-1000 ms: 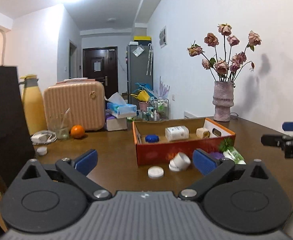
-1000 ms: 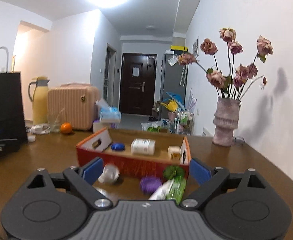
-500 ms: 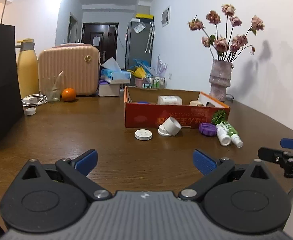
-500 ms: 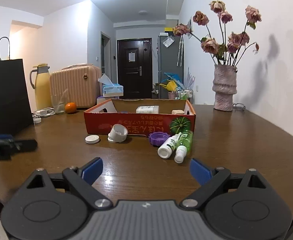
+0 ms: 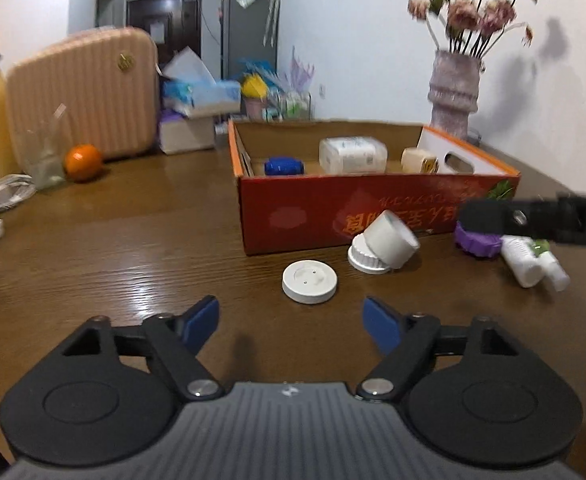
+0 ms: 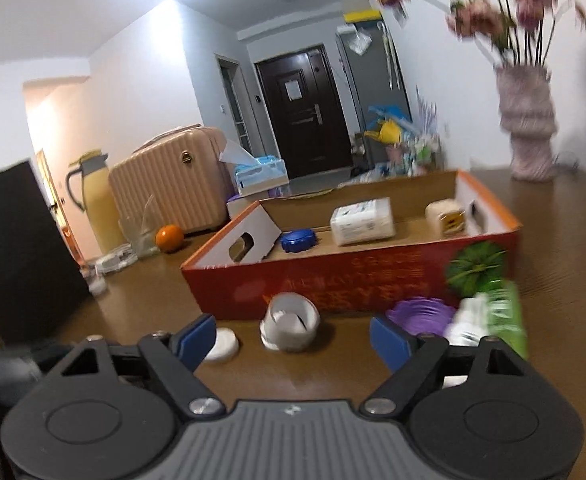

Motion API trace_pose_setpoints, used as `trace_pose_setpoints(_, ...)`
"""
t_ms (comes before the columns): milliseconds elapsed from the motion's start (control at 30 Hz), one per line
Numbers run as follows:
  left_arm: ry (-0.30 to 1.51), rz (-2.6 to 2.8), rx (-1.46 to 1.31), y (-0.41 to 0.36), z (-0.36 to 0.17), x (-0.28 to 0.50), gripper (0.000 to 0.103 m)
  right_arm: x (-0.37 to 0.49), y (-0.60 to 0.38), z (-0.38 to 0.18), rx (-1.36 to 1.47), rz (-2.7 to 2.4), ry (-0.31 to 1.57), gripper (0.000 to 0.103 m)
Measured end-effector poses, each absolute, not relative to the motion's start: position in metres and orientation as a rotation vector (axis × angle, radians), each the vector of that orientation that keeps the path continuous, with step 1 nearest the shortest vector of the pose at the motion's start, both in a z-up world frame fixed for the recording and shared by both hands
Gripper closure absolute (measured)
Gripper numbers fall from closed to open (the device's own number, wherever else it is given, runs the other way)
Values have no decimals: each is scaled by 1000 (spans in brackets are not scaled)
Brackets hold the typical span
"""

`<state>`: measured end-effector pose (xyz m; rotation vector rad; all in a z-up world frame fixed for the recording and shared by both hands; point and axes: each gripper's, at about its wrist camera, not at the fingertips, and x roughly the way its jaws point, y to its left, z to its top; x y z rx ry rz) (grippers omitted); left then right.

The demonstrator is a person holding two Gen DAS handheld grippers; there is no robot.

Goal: Organize rigid objects
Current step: 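Move the left gripper to the flat white lid while the right approaches the tape roll, then grasp the flat white lid with the left gripper while the right grasps the clear tape roll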

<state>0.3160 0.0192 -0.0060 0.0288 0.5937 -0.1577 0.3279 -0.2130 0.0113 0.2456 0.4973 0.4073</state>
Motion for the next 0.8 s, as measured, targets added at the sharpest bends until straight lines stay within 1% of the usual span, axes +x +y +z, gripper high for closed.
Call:
trace_pose_setpoints(200, 616, -203, 11, 17, -15, 351, 22, 384, -186, -6, 305, 423, 596, 25)
trace_pose_setpoints(267, 617, -216, 6, 17, -16, 357, 26, 395, -180, -13, 316, 419, 624, 27)
trace_pose_setpoints(300, 618, -217, 6, 16, -17, 360, 29, 398, -179, -16, 323, 413, 633, 27)
trace_pose_setpoints(367, 625, -211, -3, 15, -18, 366, 40, 405, -179, -22, 354, 402, 640, 28)
trace_pose_setpoints(400, 636, -208, -13, 15, -19, 368, 52, 407, -179, -23, 368, 398, 643, 31)
trace_pose_setpoints(433, 649, -212, -22, 14, -20, 371, 59, 410, -180, -26, 380, 395, 649, 35)
trace_pose_setpoints(467, 646, -212, -24, 14, -20, 371, 61, 412, -181, -27, 386, 389, 654, 38)
trace_pose_setpoints(500, 643, -209, -19, 14, -19, 370, 63, 413, -181, -28, 385, 383, 659, 46)
trace_pose_setpoints(533, 641, -207, -12, 13, -19, 368, 63, 413, -181, -29, 383, 376, 665, 61)
trace_pose_setpoints(633, 636, -189, 2, 9, -18, 363, 63, 410, -182, -28, 382, 388, 667, 61)
trace_pose_setpoints(800, 574, -173, 8, 3, 1, 330, 63, 380, -186, -5, 295, 380, 573, 61)
